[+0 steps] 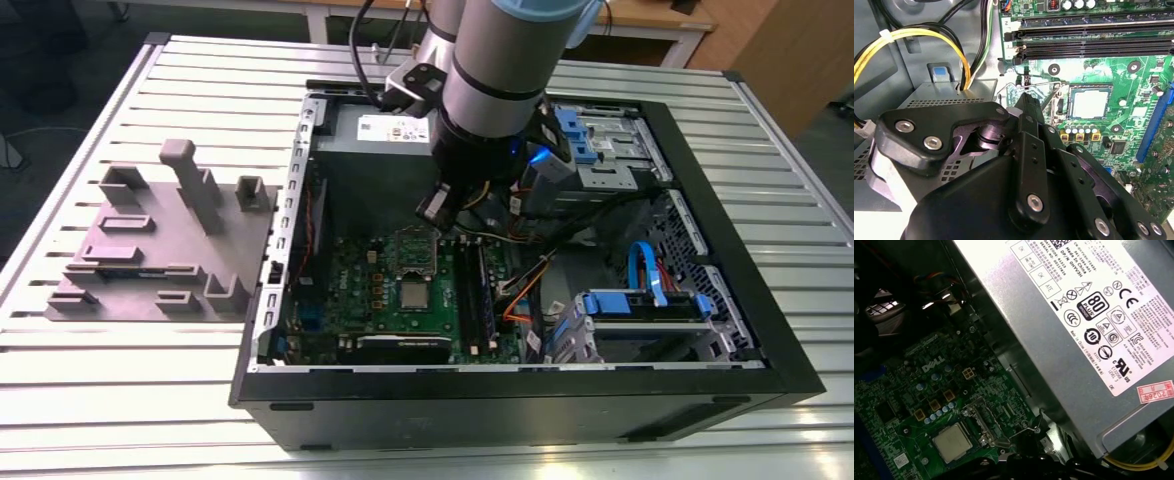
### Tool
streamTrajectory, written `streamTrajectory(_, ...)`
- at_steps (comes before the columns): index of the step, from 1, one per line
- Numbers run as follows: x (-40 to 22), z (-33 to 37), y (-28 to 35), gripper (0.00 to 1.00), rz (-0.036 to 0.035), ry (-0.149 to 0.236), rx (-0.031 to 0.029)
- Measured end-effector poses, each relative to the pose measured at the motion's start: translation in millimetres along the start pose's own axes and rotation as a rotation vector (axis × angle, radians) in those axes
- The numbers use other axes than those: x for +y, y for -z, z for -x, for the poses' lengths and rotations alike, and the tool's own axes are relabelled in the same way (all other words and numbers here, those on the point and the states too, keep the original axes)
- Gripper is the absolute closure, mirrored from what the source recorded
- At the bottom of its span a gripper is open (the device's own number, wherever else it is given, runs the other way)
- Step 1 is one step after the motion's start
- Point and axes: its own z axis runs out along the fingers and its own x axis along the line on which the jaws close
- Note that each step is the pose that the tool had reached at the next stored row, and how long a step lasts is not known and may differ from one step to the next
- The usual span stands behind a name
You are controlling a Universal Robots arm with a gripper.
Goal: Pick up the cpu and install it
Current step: 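Close the cpu cover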
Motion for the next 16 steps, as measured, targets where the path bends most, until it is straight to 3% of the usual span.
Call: streamTrajectory(16,-3.0,-4.5,0.5,0.90,0.0000,0.000,0.0000)
